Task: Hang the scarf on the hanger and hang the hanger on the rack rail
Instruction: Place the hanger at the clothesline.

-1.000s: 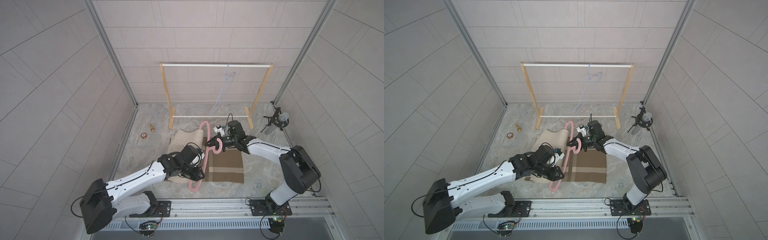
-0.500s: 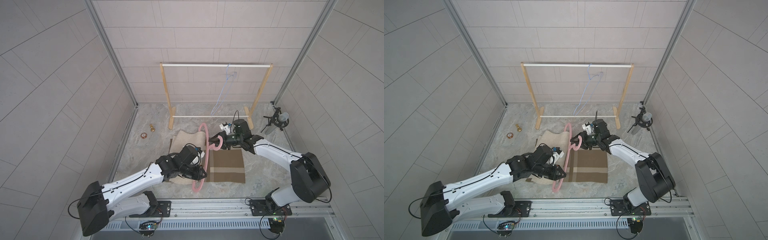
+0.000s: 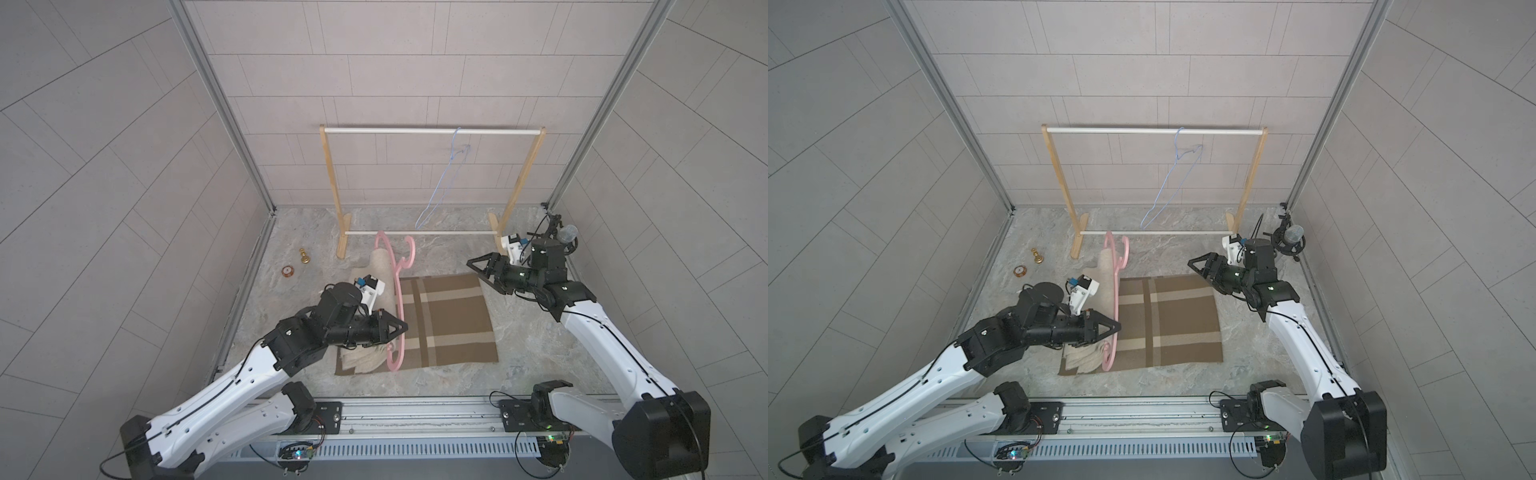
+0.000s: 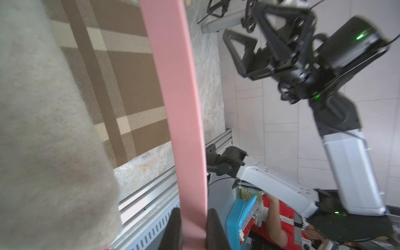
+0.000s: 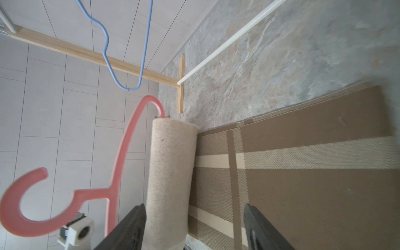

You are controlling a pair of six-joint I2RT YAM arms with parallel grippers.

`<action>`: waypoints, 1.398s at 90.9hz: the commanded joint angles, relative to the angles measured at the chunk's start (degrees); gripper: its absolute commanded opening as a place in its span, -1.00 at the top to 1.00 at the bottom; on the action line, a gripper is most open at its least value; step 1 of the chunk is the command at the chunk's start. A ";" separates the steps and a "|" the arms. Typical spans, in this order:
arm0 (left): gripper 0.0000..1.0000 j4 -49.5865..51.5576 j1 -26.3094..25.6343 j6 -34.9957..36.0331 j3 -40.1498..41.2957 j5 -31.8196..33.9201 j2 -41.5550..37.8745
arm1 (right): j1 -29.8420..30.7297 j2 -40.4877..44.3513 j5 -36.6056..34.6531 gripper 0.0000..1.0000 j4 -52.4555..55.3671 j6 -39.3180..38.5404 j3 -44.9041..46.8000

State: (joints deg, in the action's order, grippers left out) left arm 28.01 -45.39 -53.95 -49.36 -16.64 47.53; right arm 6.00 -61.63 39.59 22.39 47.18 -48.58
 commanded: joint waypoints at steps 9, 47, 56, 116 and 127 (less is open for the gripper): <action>1.00 -0.41 7.68 3.03 -10.81 -5.56 1.56 | -4.14 4.35 -1.36 -0.66 8.80 -7.31 0.81; 1.00 0.18 19.27 10.70 -28.15 -11.45 14.95 | -8.55 9.44 -2.64 -0.91 15.32 -13.32 0.38; 1.00 -1.69 22.01 10.71 -31.39 -14.00 18.41 | -8.87 11.18 -4.03 -1.00 17.06 -15.04 -0.10; 1.00 -6.38 35.36 8.44 -51.22 -27.12 42.91 | -9.60 14.25 -5.58 -1.00 19.92 -15.85 -1.44; 1.00 -5.42 36.74 9.26 -52.38 -28.20 45.81 | -9.60 14.18 -5.50 -1.00 19.88 -15.70 -1.46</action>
State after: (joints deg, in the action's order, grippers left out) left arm 26.06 -9.80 -47.11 -98.83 -41.60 92.31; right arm -3.40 -48.01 34.74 41.85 32.25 -48.53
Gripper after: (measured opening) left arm 0.185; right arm 0.999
